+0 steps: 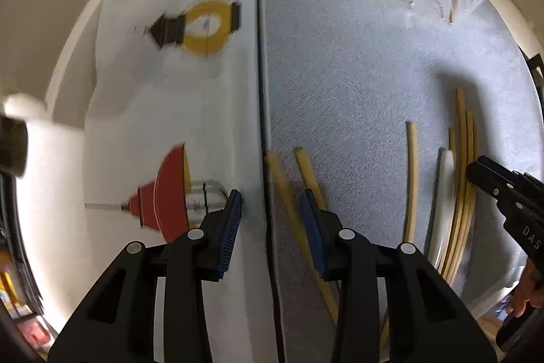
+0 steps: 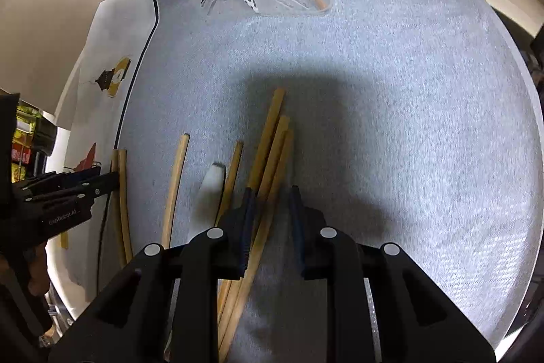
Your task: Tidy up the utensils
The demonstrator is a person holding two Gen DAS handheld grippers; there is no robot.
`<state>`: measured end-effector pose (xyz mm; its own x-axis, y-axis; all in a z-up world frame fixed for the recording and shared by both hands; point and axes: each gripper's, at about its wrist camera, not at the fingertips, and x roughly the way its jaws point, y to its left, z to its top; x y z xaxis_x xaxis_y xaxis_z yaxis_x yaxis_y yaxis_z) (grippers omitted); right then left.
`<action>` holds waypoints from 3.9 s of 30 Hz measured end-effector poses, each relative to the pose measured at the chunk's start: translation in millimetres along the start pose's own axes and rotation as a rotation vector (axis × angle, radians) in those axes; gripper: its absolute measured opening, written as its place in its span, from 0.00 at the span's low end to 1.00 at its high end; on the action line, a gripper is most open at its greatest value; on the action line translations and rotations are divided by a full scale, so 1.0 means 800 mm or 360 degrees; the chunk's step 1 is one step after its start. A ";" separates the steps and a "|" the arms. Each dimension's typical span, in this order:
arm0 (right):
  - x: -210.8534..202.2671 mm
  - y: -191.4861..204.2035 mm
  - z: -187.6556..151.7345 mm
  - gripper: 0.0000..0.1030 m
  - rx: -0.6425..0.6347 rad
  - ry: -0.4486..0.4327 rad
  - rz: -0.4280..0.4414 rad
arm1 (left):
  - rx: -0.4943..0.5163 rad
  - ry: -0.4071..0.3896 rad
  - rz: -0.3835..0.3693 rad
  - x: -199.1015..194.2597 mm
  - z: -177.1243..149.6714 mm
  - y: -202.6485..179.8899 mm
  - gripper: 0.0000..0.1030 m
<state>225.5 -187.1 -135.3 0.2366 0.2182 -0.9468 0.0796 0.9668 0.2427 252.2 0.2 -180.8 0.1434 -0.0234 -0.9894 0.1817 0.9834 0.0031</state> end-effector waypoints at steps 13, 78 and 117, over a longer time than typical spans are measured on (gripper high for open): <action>-0.026 -0.034 -0.012 0.06 0.0096 -0.0067 0.0049 | 0.0033 -0.0074 -0.0213 -0.028 0.026 0.011 0.00; -0.012 -0.052 -0.013 0.06 0.0116 0.0018 0.0067 | 0.0208 -0.0010 -0.0207 0.015 0.030 -0.025 0.18; -0.328 0.030 0.120 0.06 -0.0280 -0.1094 0.0096 | 0.0125 -0.1471 -0.0407 -0.349 0.128 -0.038 0.06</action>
<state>258.6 -234.0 139.2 0.7976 0.1949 -0.5708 -0.0966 0.9754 0.1981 306.1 -41.7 110.0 0.7943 -0.4014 -0.4560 0.3737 0.9146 -0.1543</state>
